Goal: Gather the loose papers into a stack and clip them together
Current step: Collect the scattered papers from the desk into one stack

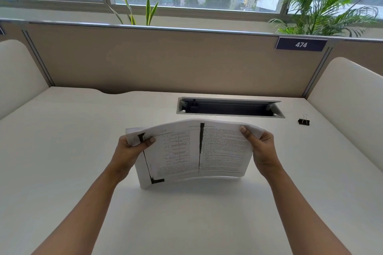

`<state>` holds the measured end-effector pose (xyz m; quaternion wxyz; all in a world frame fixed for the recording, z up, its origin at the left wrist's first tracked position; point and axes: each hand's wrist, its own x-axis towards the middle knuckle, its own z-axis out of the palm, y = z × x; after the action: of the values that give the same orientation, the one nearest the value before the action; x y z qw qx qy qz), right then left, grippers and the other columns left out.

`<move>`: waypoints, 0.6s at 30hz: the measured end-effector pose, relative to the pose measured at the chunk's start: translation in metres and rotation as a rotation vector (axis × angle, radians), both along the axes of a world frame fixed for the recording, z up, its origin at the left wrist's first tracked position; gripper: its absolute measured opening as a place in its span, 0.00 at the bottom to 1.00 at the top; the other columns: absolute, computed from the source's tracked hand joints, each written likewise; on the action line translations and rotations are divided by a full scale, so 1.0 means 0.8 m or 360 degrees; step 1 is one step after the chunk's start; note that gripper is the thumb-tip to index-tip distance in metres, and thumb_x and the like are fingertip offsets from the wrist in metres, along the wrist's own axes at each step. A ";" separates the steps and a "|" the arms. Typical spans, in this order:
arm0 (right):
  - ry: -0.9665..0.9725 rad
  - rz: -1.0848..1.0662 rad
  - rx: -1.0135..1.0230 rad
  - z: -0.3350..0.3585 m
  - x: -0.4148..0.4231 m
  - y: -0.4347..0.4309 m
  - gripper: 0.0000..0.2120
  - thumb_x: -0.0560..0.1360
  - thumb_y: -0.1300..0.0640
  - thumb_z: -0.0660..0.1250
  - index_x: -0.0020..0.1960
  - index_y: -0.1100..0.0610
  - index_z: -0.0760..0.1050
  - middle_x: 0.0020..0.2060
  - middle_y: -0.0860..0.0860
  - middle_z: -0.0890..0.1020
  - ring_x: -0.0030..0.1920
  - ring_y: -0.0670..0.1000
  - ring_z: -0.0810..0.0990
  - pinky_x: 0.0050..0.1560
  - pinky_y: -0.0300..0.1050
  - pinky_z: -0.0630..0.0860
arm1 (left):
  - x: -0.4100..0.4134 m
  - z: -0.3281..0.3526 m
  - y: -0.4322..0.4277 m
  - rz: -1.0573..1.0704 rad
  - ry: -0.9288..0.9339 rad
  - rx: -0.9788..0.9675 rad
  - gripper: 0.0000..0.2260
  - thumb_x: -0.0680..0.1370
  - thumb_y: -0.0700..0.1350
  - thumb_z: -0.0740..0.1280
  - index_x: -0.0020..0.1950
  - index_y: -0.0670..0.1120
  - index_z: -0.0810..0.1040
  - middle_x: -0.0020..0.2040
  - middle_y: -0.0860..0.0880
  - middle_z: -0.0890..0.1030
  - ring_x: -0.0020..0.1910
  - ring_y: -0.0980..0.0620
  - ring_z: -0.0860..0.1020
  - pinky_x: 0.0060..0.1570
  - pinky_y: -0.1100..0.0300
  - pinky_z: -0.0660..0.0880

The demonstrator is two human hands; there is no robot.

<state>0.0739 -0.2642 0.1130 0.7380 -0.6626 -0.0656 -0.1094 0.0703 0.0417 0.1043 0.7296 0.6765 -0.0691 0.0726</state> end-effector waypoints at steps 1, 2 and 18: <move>-0.0002 -0.0009 -0.0015 0.001 0.000 0.000 0.22 0.54 0.30 0.72 0.37 0.46 0.83 0.34 0.45 0.83 0.37 0.45 0.81 0.35 0.37 0.78 | 0.000 0.002 -0.001 0.0011 0.0011 -0.0013 0.23 0.51 0.67 0.76 0.37 0.54 0.84 0.36 0.56 0.84 0.38 0.60 0.80 0.37 0.67 0.76; -0.0005 -0.0012 -0.0015 0.001 0.000 0.001 0.22 0.56 0.29 0.71 0.37 0.46 0.82 0.34 0.45 0.83 0.37 0.45 0.81 0.35 0.37 0.78 | 0.000 0.003 -0.001 0.0017 0.0028 -0.0026 0.24 0.51 0.68 0.75 0.37 0.53 0.84 0.36 0.56 0.84 0.37 0.59 0.80 0.38 0.66 0.76; 0.0046 -0.0040 0.0019 -0.004 0.002 0.003 0.29 0.57 0.24 0.64 0.36 0.49 0.81 0.32 0.45 0.81 0.35 0.43 0.79 0.34 0.35 0.77 | -0.004 0.009 -0.001 0.0027 0.0110 -0.0081 0.30 0.55 0.76 0.65 0.41 0.54 0.83 0.36 0.54 0.83 0.35 0.56 0.80 0.40 0.54 0.73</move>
<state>0.0751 -0.2620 0.1098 0.7414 -0.6604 -0.0461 -0.1095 0.0668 0.0410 0.1111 0.7477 0.6605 -0.0361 0.0571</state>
